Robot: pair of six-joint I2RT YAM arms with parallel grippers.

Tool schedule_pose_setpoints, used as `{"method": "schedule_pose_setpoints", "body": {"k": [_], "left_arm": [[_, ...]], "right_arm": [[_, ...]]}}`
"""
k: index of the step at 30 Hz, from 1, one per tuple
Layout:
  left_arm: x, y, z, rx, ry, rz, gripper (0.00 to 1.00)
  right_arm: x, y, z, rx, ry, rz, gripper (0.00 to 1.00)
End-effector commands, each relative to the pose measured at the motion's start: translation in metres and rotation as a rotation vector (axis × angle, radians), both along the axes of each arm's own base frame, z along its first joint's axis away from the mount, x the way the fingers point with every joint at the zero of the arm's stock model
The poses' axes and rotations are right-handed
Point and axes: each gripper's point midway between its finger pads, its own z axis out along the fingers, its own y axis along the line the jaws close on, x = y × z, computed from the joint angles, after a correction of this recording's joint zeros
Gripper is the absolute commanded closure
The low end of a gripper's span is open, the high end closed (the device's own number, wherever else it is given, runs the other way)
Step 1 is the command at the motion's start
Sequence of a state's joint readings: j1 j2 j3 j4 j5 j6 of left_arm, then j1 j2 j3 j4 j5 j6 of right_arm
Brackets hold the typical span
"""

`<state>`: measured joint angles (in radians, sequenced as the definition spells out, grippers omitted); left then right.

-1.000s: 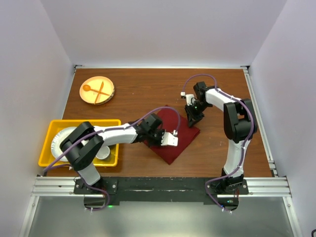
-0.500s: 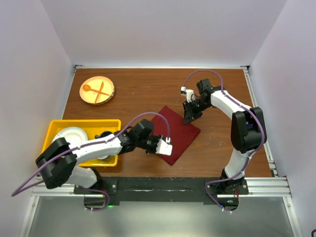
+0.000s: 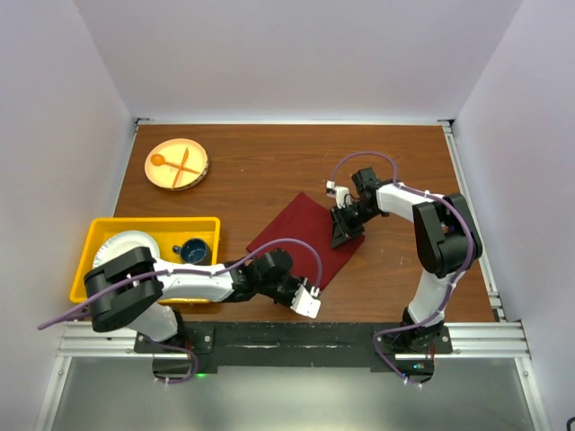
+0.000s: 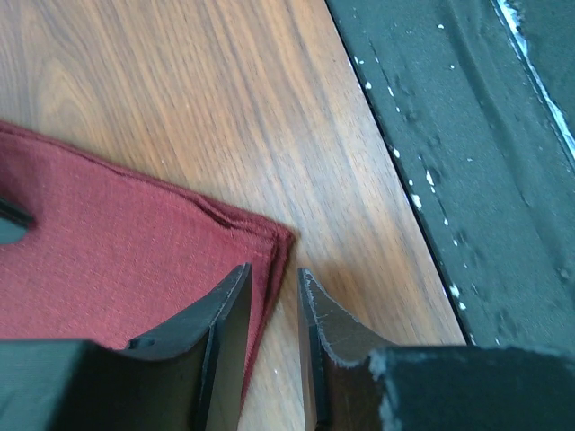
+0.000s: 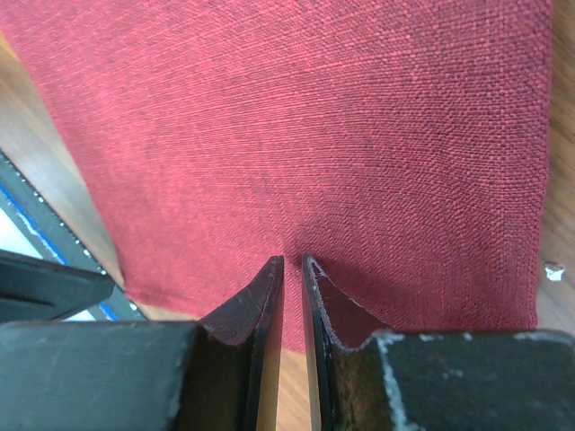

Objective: Fold the napkin into a case and place the utensils inside
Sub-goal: Pick up the top corner of the square folded napkin from the center of the board.

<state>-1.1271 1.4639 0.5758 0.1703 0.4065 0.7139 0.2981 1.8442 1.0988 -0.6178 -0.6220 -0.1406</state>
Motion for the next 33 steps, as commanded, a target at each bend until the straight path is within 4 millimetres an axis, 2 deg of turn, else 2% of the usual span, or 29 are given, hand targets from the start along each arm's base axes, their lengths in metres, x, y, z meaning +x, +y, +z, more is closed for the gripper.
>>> {"method": "schedule_pose_setpoints", "body": {"k": [1, 10, 11, 18, 21, 28, 31, 33], "left_arm": [[0.006, -0.011, 0.006, -0.049, -0.042, 0.007, 0.69], [0.009, -0.017, 0.003, -0.031, -0.048, -0.005, 0.79], [0.010, -0.017, 0.004, -0.034, -0.052, -0.003, 0.84], [0.009, -0.022, 0.025, -0.075, -0.046, 0.002, 0.92], [0.012, -0.024, 0.030, -0.084, -0.043, 0.017, 1.00], [0.029, -0.026, 0.042, -0.109, -0.039, 0.075, 1.00], [0.043, -0.024, 0.048, -0.118, -0.028, 0.106, 1.00], [0.059, -0.024, 0.054, -0.134, -0.030, 0.140, 1.00]], "right_arm": [[0.002, 0.002, -0.005, 0.011, -0.031, 0.003, 0.82], [-0.001, 0.000, -0.007, 0.005, -0.028, 0.011, 0.82], [0.000, 0.000, -0.008, 0.004, -0.026, 0.011, 0.82], [-0.001, 0.000, -0.008, 0.002, -0.016, 0.022, 0.82], [-0.001, 0.000, -0.008, 0.003, -0.014, 0.025, 0.82], [0.002, 0.004, -0.001, 0.020, -0.006, 0.023, 0.80], [0.005, 0.009, 0.007, 0.041, -0.006, 0.022, 0.77], [0.005, 0.010, 0.013, 0.051, 0.002, 0.020, 0.73]]}}
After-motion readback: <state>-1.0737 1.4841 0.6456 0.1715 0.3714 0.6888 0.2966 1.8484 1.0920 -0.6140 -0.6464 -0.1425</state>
